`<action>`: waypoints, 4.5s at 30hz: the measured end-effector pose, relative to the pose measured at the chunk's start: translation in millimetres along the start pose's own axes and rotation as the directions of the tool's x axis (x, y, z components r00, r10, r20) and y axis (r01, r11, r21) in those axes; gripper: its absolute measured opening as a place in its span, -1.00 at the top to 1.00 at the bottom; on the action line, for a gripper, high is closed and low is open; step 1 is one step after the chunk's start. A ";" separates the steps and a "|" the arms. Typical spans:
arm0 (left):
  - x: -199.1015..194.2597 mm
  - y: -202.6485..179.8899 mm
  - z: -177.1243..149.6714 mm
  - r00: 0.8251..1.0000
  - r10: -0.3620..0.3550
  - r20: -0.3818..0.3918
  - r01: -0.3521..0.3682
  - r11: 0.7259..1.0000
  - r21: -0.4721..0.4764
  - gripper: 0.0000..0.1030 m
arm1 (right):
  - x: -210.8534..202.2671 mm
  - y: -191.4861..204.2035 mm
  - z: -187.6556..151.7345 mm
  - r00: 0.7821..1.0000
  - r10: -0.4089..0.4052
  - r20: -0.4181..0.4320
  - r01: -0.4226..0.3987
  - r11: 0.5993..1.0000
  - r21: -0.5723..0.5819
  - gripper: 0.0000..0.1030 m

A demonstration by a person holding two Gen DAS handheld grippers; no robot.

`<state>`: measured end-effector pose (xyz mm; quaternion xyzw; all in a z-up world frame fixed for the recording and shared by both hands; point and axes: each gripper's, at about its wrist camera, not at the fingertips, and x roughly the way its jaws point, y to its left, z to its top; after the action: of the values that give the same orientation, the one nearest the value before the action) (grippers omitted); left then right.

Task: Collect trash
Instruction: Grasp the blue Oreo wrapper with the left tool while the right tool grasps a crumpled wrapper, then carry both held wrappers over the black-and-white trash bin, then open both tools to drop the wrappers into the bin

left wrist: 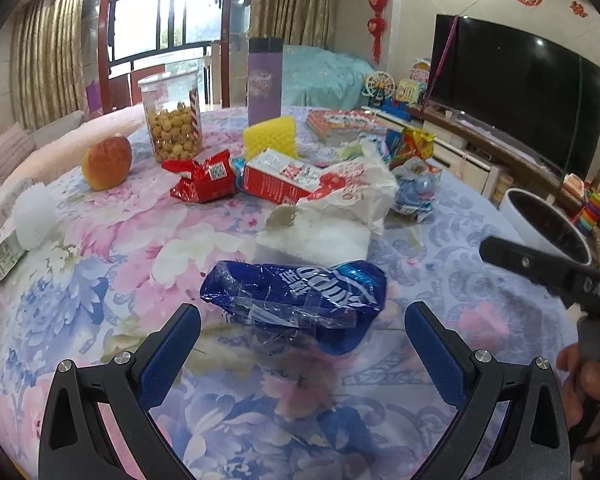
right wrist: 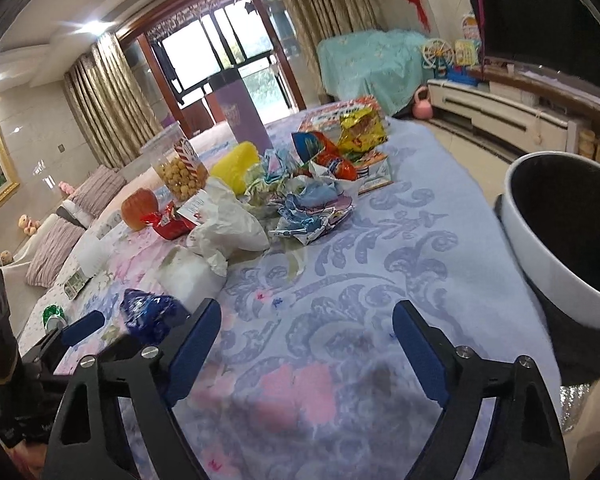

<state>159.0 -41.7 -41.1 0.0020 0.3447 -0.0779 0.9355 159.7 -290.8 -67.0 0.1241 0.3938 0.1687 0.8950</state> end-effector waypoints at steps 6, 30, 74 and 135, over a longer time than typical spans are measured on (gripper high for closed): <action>18.7 -0.7 9.0 0.999 0.024 -0.028 -0.024 1.000 0.011 -0.95 | 32.9 -5.3 20.8 0.998 0.023 -0.053 -0.023 1.000 0.008 -0.51; 17.9 -15.4 8.6 0.997 -0.060 -0.042 0.062 0.996 0.059 0.15 | 64.7 -22.1 49.1 0.995 0.061 -0.079 -0.058 0.998 0.040 0.69; 47.4 -181.7 52.8 0.945 -0.322 -0.067 0.326 0.893 0.310 0.15 | -101.5 -139.8 20.9 0.982 -0.138 0.126 0.105 0.966 0.236 0.90; 113.1 -240.8 89.3 0.922 -0.359 -0.144 0.385 0.886 0.257 -0.41 | -119.4 -210.6 31.4 0.950 -0.277 0.146 0.215 0.915 0.342 -0.46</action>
<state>266.0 -301.0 -34.1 0.0718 0.3669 -0.3035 0.8764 150.6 -533.4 -42.0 0.2332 0.3406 -0.0248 0.9105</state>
